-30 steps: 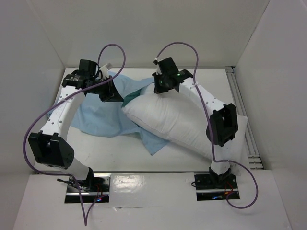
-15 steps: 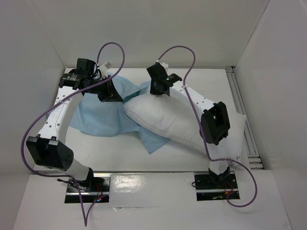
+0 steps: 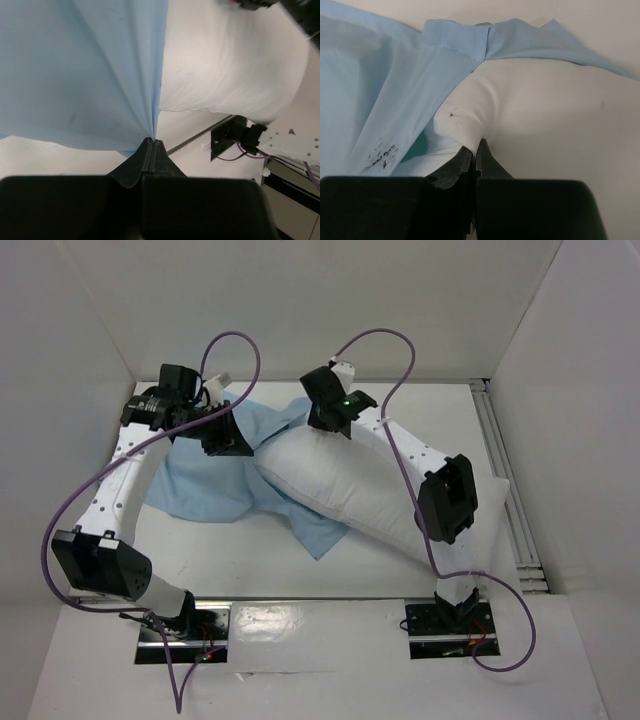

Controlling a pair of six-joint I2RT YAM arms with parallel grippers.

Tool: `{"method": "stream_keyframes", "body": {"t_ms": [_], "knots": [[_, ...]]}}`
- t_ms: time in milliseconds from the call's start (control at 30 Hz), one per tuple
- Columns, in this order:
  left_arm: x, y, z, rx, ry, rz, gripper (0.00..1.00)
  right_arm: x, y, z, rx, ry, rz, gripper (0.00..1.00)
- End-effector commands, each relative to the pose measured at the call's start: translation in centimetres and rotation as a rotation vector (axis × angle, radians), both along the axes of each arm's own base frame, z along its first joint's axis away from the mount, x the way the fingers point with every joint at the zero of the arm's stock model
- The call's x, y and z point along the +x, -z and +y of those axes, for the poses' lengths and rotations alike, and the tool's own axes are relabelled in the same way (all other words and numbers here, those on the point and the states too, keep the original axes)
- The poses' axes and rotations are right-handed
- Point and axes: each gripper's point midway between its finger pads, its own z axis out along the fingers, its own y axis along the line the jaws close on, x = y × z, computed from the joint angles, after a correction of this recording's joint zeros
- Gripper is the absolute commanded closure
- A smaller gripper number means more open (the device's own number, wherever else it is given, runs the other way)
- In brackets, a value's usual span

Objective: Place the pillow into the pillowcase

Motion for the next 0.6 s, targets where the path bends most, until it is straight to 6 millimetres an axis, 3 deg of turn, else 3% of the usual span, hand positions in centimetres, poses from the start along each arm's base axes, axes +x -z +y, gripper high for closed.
{"method": "stream_keyframes", "body": {"t_ms": [0,100,167,233,267,300,333,400,467,567], "knots": [[-0.9,-4.0,-1.5,-0.1,0.076,-0.071,1.0,0.1,-3.7,3.3,0.021,0.006,-0.163,1.0],[-0.4,-4.4,-2.1,-0.133,0.09,-0.065,1.0,-2.8,0.1,5.8,-0.034,-0.061,-0.11,1.0],[-0.3,-4.5,-2.3,-0.146,0.092,-0.058,1.0,-3.8,1.1,6.9,-0.047,-0.078,-0.117,1.0],[-0.4,-4.2,-2.2,-0.14,0.099,-0.057,0.82,-5.3,1.3,7.7,-0.02,-0.116,-0.123,1.0],[-0.4,-4.2,-2.2,-0.136,0.106,-0.064,0.66,-5.5,1.1,7.8,-0.013,-0.137,-0.136,1.0],[-0.2,-3.6,-1.9,-0.117,0.092,-0.057,0.44,-5.7,0.9,7.5,-0.007,-0.144,-0.155,1.0],[0.1,-3.1,-1.8,-0.104,0.082,-0.046,0.35,-6.2,0.4,7.5,0.037,-0.168,-0.189,1.0],[0.8,-3.3,-1.5,-0.084,0.067,-0.063,0.26,-6.9,0.0,7.8,0.081,-0.205,-0.207,1.0],[2.3,-3.2,-1.2,-0.06,0.028,-0.068,0.27,-7.0,0.0,7.2,0.089,-0.204,-0.208,1.0],[4.9,-2.2,-1.0,-0.045,-0.031,-0.075,0.45,-7.0,0.6,7.1,0.107,-0.203,-0.187,1.0]]}}
